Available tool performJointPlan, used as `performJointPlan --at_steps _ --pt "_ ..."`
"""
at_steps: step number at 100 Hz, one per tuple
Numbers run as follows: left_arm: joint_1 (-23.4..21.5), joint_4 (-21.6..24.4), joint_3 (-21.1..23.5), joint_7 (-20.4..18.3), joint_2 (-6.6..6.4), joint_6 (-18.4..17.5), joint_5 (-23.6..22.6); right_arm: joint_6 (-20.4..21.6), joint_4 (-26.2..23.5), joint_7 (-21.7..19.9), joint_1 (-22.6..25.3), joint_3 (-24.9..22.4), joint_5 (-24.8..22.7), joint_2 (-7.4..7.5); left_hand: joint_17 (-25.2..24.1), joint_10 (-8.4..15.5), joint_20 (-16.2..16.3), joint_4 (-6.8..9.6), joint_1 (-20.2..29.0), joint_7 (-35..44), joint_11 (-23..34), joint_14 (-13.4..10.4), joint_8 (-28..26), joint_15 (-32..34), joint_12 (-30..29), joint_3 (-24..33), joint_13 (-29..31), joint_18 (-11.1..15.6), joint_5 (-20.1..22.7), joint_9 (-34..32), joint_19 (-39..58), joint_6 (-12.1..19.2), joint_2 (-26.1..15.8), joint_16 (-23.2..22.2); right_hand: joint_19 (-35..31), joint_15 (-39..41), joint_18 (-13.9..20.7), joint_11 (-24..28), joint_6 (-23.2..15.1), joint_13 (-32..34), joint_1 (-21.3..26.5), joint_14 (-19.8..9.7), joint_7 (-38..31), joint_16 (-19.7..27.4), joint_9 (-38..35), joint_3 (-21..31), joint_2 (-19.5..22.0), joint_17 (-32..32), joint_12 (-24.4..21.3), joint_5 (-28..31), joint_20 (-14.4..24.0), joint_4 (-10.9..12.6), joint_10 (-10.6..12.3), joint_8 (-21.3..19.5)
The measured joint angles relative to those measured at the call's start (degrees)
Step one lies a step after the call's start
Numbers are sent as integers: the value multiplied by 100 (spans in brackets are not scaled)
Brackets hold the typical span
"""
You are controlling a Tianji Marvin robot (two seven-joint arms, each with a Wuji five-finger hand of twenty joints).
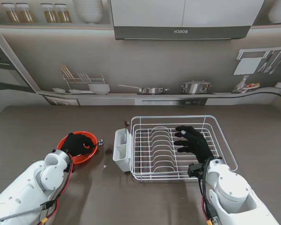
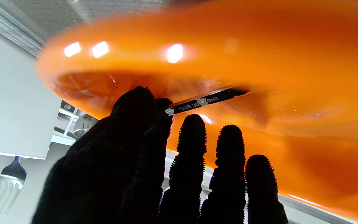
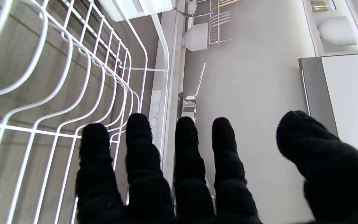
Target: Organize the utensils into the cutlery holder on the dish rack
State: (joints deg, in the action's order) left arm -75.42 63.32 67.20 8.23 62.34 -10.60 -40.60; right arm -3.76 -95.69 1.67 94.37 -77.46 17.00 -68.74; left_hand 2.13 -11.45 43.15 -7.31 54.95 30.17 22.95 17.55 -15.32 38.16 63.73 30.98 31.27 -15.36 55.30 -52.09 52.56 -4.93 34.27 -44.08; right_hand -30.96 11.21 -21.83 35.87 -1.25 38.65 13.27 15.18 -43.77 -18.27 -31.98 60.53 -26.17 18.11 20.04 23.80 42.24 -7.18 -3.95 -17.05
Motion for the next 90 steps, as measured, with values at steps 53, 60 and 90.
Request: performJointPlan --at_steps 53,60,90 --pt "115 -198 -84 179 57 0 103 -17 -9 6 4 -5 -4 -1 52 10 0 -68 13 811 38 43 -2 263 623 -144 143 0 131 -333 203 139 61 -121 0 0 -1 0 1 0 0 0 0 0 0 0 0 0 0 0 0 0 0 0" --pt "124 -219 -84 218 65 -7 108 -17 -10 6 5 -5 -4 -1 53 13 0 -73 47 908 62 43 -81 319 677 -170 154 0 134 -437 204 120 61 -123 0 0 -1 0 1 0 0 0 0 0 0 0 0 0 0 0 0 0 0 0" --pt "145 -292 -72 302 98 -54 156 -17 -10 4 7 -2 -8 -1 204 82 0 -74 117 1121 -3 43 -373 389 760 -208 301 0 283 -589 340 -123 -69 -128 0 0 -1 -1 37 0 0 0 0 0 0 0 0 0 0 0 -1 0 -1 0"
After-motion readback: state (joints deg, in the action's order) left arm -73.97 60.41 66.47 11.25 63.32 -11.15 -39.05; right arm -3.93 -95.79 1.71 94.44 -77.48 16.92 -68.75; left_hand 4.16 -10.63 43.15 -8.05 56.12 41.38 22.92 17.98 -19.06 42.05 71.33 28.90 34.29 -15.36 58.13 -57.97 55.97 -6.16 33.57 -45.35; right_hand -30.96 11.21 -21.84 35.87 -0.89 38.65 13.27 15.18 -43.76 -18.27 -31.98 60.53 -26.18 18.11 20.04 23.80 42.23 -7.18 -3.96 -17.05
